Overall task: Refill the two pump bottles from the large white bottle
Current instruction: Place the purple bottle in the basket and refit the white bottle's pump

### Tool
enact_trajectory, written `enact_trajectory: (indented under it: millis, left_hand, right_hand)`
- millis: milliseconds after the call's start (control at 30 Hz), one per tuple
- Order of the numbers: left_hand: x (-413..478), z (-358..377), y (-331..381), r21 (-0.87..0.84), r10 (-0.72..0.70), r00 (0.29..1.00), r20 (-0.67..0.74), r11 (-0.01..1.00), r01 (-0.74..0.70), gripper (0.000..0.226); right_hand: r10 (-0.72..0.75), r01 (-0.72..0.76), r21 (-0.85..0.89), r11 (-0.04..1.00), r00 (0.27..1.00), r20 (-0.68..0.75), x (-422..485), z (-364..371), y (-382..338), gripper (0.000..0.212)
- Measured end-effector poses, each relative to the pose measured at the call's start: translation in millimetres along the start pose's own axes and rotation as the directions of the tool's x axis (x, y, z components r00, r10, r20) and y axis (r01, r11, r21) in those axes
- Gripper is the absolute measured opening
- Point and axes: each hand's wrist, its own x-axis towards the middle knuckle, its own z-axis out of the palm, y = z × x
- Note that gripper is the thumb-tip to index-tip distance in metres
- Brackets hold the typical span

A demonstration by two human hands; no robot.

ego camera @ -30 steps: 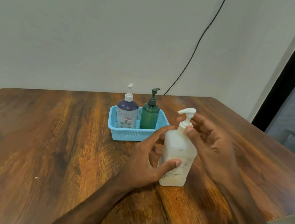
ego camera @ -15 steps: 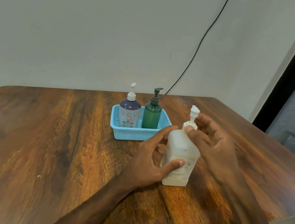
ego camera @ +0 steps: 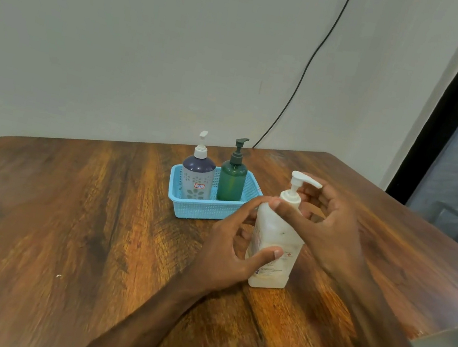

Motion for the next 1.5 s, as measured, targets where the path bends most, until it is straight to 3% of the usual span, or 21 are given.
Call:
enact_trajectory:
  millis: [167,367,467,667,933,1167,1400,1500]
  left_hand:
    - [0,1,1,-0.007,-0.011,1.000,0.000,1.000,0.011,0.080]
    - [0,-1,1,0.001,0.014,1.000,0.000,1.000,-0.014,0.079]
    - [-1,-2,3,0.011,0.006,1.000,-0.006,1.000,-0.006,0.081]
    - [0,0,-1,-0.004,-0.025,1.000,0.016,1.000,0.026,0.084]
    - [-1,-2,4,0.010,-0.004,1.000,0.011,1.000,0.004,0.079]
    - [0,0,2,-0.003,-0.024,0.999,0.027,1.000,0.024,0.081]
    - [0,-2,6,0.024,-0.005,1.000,0.014,1.000,0.005,0.078]
    - [-1,-2,6,0.018,0.003,1.000,0.015,1.000,-0.003,0.082]
  right_hand:
    - [-0.010,0.003,0.045,0.999,0.988,0.153,6,-12,-1,0.053]
    - [-0.041,0.041,-0.111,0.993,0.999,0.003,8,-2,-1,0.061]
    - [-0.027,0.029,-0.162,0.986,0.999,0.017,7,4,2,0.071]
    - [-0.042,0.062,-0.104,0.993,0.982,0.185,7,-12,-2,0.047]
    - [-0.061,0.067,-0.172,0.983,0.997,0.038,8,-3,-1,0.049]
    - [-0.025,0.076,-0.167,0.983,0.958,0.287,16,-21,-8,0.046]
    - [-0.032,0.038,-0.144,0.989,0.998,0.045,15,-7,-3,0.052]
    - [-0.066,0.073,-0.208,0.975,0.997,0.037,13,-3,-1,0.052]
